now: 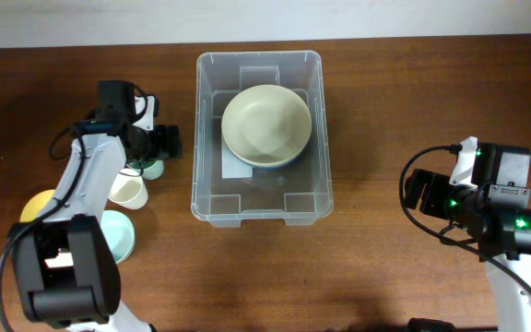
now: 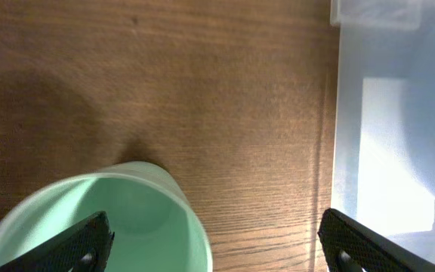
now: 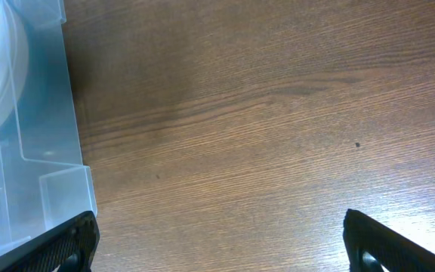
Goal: Pack container
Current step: 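Move the left gripper to the mint green cup and grip its rim, then carry the mint cup into the bin's front right corner and release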
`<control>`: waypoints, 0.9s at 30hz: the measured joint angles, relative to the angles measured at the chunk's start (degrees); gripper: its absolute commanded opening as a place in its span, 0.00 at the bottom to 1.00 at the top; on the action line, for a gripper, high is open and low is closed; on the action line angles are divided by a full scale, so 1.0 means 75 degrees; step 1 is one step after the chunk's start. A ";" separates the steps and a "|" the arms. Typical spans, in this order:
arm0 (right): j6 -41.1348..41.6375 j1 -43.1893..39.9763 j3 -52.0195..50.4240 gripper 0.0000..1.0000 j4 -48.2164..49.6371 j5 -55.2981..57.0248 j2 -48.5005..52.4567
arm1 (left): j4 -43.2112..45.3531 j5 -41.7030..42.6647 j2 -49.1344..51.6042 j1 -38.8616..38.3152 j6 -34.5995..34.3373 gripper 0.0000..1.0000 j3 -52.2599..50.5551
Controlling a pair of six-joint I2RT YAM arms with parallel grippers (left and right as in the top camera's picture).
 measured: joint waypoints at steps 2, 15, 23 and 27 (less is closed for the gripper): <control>0.0000 0.0000 0.0000 0.99 0.0003 0.0000 0.0000 | -0.0015 0.0003 0.0146 -0.0055 -0.0029 0.75 0.0000; -0.0003 0.0000 0.0000 0.99 0.0000 0.0000 0.0000 | -0.0003 -0.0189 0.0536 -0.0172 -0.0099 0.05 0.0000; 0.0000 0.0000 0.0000 0.99 0.0003 0.0000 0.0000 | -0.0114 -0.0589 0.0530 -0.0172 -0.0108 0.01 0.0463; 0.0003 0.0000 0.0000 0.99 0.0003 0.0000 0.0000 | -0.0828 -0.0635 0.0536 -0.0216 -0.0108 0.01 0.1757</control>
